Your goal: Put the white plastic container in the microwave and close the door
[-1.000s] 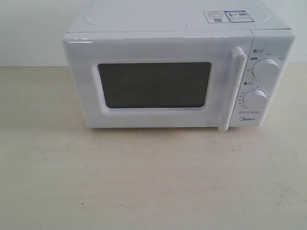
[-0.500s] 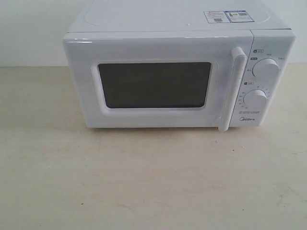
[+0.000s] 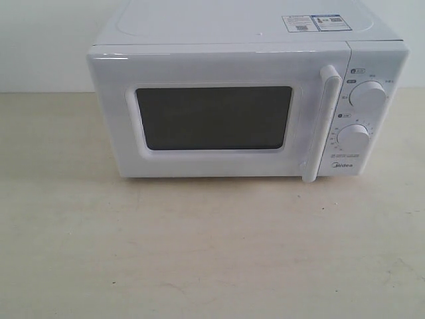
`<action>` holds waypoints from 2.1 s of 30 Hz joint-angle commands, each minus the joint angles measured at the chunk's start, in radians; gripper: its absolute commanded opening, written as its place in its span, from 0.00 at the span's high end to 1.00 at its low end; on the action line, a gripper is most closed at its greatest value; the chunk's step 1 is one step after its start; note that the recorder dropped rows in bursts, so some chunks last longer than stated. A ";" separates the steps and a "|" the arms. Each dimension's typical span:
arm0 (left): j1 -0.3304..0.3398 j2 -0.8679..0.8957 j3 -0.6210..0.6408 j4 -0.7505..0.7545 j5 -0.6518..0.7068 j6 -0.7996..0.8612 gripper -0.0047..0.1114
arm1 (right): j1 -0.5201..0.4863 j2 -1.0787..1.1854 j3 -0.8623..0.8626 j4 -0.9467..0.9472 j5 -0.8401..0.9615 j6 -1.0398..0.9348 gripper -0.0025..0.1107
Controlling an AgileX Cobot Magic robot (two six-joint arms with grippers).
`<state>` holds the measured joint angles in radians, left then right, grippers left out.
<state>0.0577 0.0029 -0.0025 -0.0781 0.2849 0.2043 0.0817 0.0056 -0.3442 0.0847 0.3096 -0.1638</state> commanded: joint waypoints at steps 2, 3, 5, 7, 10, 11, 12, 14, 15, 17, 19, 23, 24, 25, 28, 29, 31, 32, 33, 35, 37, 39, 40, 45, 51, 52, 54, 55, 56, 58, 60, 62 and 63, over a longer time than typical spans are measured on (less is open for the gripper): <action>0.001 -0.003 0.002 -0.011 0.001 -0.011 0.92 | -0.003 -0.006 0.088 -0.006 -0.106 0.101 0.98; 0.001 -0.003 0.002 -0.011 0.001 -0.011 0.92 | -0.003 -0.006 0.108 -0.010 -0.125 0.110 0.98; 0.001 -0.003 0.002 -0.011 0.001 -0.011 0.92 | -0.003 -0.006 0.147 -0.010 -0.125 0.113 0.98; 0.001 -0.003 0.002 -0.011 0.001 -0.011 0.92 | -0.003 -0.006 0.176 -0.010 -0.125 0.124 0.98; 0.001 -0.003 0.002 -0.011 0.001 -0.011 0.92 | -0.003 -0.006 0.205 -0.010 -0.125 0.164 0.98; 0.001 -0.003 0.002 -0.011 0.001 -0.011 0.92 | -0.003 -0.006 0.212 -0.013 -0.125 0.179 0.98; 0.001 -0.003 0.002 -0.011 0.001 -0.011 0.92 | -0.003 -0.006 0.217 -0.020 -0.127 0.201 0.98; 0.001 -0.003 0.002 -0.011 0.001 -0.011 0.92 | -0.003 -0.006 0.238 -0.046 -0.125 0.254 0.98; 0.001 -0.003 0.002 -0.011 0.001 -0.011 0.92 | -0.003 -0.006 0.261 -0.072 -0.125 0.293 0.98; 0.001 -0.003 0.002 -0.011 0.001 -0.011 0.92 | -0.003 -0.006 0.282 -0.072 -0.125 0.298 0.98; 0.001 -0.003 0.002 -0.011 0.001 -0.011 0.92 | -0.003 -0.006 0.302 -0.072 -0.126 0.298 0.98; 0.001 -0.003 0.002 -0.011 0.001 -0.011 0.92 | -0.003 -0.006 0.344 -0.072 -0.126 0.312 0.98; 0.001 -0.003 0.002 -0.011 0.001 -0.011 0.92 | -0.003 -0.006 0.344 -0.075 -0.103 0.310 0.98; 0.001 -0.003 0.002 -0.011 0.001 -0.011 0.92 | -0.003 -0.006 0.344 -0.085 -0.099 0.305 0.98; 0.001 -0.003 0.002 -0.011 0.001 -0.011 0.92 | -0.003 -0.006 0.344 -0.146 -0.099 0.305 0.98; 0.001 -0.003 0.002 -0.011 0.001 -0.011 0.92 | -0.003 -0.006 0.344 -0.160 -0.095 0.305 0.98; 0.001 -0.003 0.002 -0.011 0.001 -0.011 0.92 | -0.003 -0.006 0.344 -0.182 -0.052 0.303 0.98; 0.001 -0.003 0.002 -0.011 0.001 -0.011 0.92 | -0.003 -0.006 0.344 -0.184 -0.031 0.301 0.98; 0.001 -0.003 0.002 -0.011 0.001 -0.011 0.92 | -0.003 -0.006 0.344 -0.184 0.026 0.301 0.98; 0.001 -0.003 0.002 -0.011 0.001 -0.011 0.92 | -0.003 -0.006 0.344 -0.184 0.028 0.301 0.98; 0.001 -0.003 0.002 -0.011 0.001 -0.011 0.92 | -0.003 -0.006 0.344 -0.184 0.028 0.301 0.98; 0.001 -0.003 0.002 -0.011 0.001 -0.011 0.92 | -0.003 -0.006 0.344 -0.184 0.028 0.301 0.98; 0.001 -0.003 0.002 -0.011 0.001 -0.011 0.92 | -0.003 -0.006 0.344 -0.184 0.028 0.303 0.98; 0.001 -0.003 0.002 -0.011 0.001 -0.011 0.92 | -0.003 -0.006 0.344 -0.184 0.028 0.308 0.98; 0.001 -0.003 0.002 -0.011 0.001 -0.011 0.92 | -0.003 -0.006 0.344 -0.184 0.028 0.310 0.98; 0.001 -0.003 0.002 -0.011 0.001 -0.011 0.92 | -0.003 -0.006 0.344 -0.184 0.028 0.310 0.98; 0.001 -0.003 0.002 -0.011 0.001 -0.011 0.92 | -0.003 -0.006 0.344 -0.184 0.028 0.310 0.98; 0.001 -0.003 0.002 -0.011 0.001 -0.011 0.92 | -0.003 -0.006 0.344 -0.184 0.028 0.310 0.98; 0.001 -0.003 0.002 -0.011 0.001 -0.011 0.92 | -0.003 -0.006 0.344 -0.184 0.028 0.310 0.98; 0.001 -0.003 0.002 -0.011 0.001 -0.011 0.92 | -0.003 -0.006 0.344 -0.184 0.028 0.310 0.98; 0.001 -0.003 0.002 -0.011 0.001 -0.011 0.92 | -0.003 -0.006 0.344 -0.184 0.028 0.310 0.98; 0.001 -0.003 0.002 -0.011 0.001 -0.011 0.92 | -0.003 -0.006 0.344 -0.184 0.028 0.313 0.98; 0.001 -0.003 0.002 -0.011 0.001 -0.011 0.92 | -0.003 -0.006 0.344 -0.184 0.028 0.313 0.98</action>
<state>0.0577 0.0029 -0.0025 -0.0781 0.2849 0.2043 0.0817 0.0056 0.0011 -0.0962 0.3393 0.1421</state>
